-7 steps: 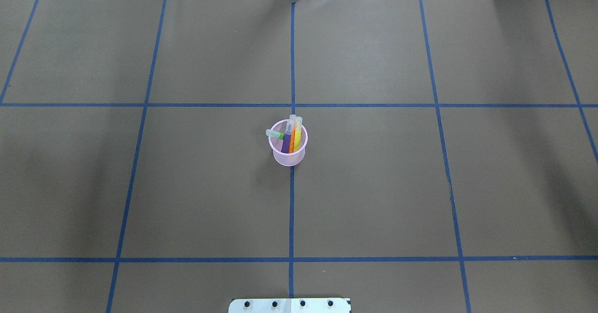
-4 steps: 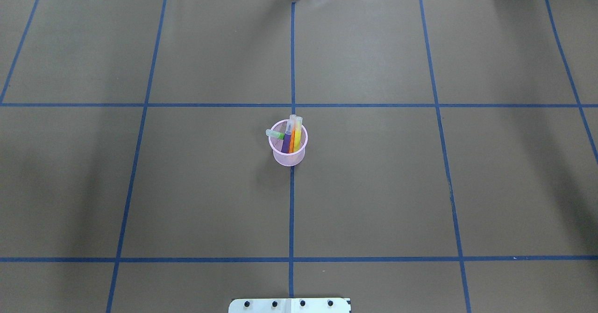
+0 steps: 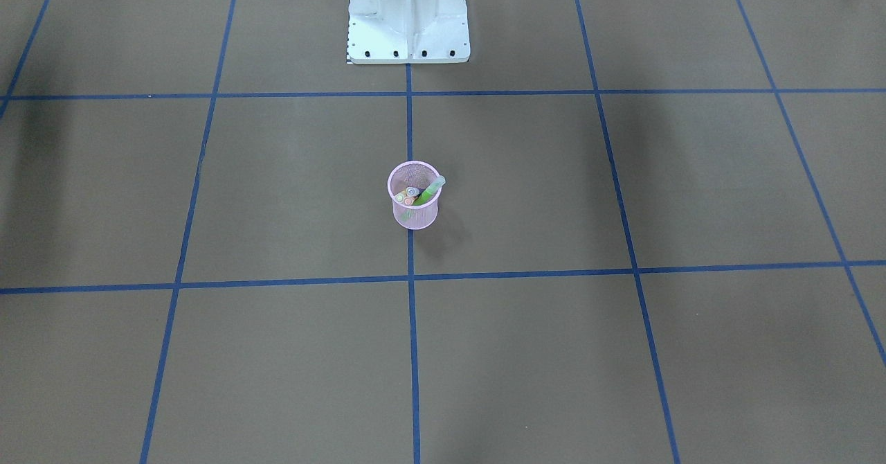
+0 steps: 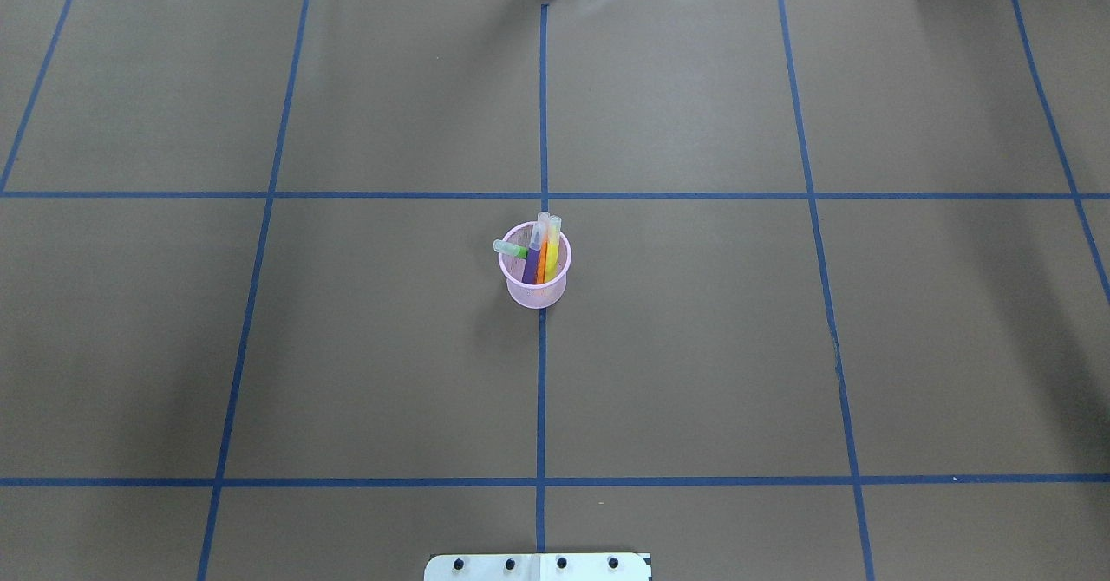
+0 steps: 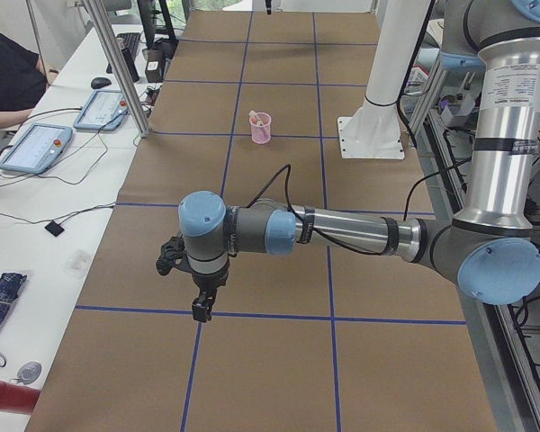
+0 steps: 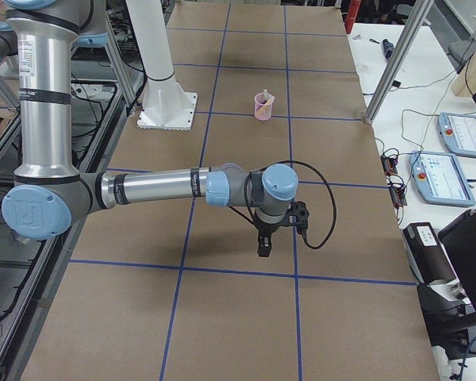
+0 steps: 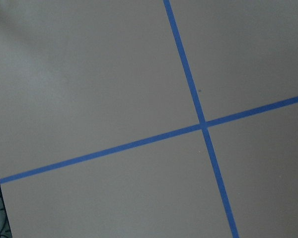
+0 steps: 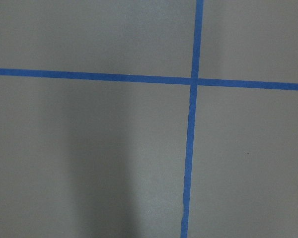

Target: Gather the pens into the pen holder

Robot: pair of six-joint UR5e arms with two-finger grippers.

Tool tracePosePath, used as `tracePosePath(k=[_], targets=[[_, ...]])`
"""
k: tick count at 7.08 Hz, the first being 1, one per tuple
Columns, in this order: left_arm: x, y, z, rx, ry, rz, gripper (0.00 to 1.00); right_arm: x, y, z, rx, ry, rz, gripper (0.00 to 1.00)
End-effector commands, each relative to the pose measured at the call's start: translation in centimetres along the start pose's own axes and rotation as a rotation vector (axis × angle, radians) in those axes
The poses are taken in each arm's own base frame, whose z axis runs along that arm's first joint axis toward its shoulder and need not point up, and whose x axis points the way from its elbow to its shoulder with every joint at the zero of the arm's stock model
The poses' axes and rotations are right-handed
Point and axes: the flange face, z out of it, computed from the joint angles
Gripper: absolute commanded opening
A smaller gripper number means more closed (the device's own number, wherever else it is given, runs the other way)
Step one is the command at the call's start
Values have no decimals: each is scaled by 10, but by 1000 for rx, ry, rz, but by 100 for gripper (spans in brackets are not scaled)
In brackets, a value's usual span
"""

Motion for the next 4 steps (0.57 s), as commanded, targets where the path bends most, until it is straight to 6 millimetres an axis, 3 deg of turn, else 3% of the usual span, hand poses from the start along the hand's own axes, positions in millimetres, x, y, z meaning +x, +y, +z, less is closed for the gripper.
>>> tracePosePath(k=[1, 4], targets=[[4, 2, -1, 1, 15, -118, 100, 4, 6, 4, -9, -12, 1, 100], [4, 2, -1, 3, 14, -116, 100, 34, 12, -28, 64, -20, -22, 100]])
